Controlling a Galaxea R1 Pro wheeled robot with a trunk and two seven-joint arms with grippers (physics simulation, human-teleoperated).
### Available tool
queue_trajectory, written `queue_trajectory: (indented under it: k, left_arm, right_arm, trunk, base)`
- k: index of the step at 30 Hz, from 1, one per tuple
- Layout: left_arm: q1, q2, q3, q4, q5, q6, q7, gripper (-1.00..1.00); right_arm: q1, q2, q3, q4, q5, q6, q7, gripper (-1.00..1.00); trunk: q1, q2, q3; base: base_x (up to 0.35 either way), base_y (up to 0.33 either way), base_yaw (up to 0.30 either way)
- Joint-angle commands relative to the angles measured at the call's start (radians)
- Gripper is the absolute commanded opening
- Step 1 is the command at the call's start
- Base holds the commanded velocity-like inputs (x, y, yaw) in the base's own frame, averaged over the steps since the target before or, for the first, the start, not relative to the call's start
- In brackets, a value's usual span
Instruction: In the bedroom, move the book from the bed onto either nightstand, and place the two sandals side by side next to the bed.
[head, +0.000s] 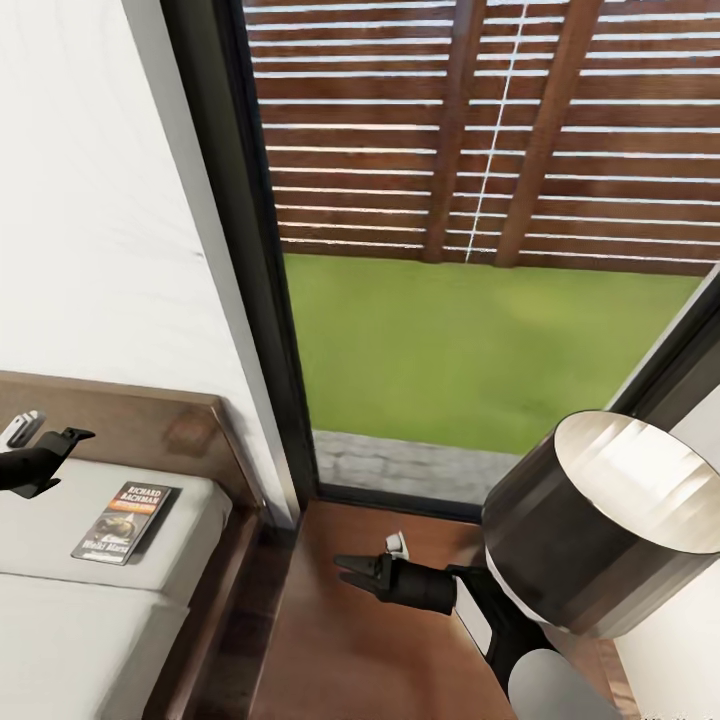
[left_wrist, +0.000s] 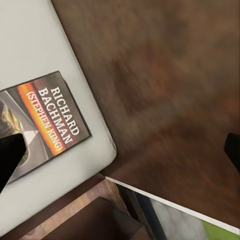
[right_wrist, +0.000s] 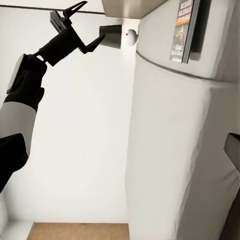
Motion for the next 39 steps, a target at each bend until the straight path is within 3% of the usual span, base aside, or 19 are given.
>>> queue_trajectory:
  k: [1,39]
  left_arm:
    - [-0.001,0.000,0.001,-0.001,0.011,0.004,0.009,1.00]
    - [0.001,0.000,0.000,-0.001,0.011,0.003,0.009,1.00]
  right_arm:
    - [0.000,0.000,0.003,0.000,-0.007,0.008,-0.001,1.00]
    - [0.000,0.000,0.003,0.000,-0.007,0.008,0.000,1.00]
  trunk:
    - [0.000,0.000,-0.002]
    - [0.000,0.000,-0.062]
  base:
    - [0.000,0.000,0.000]
    - [0.000,0.000,0.000]
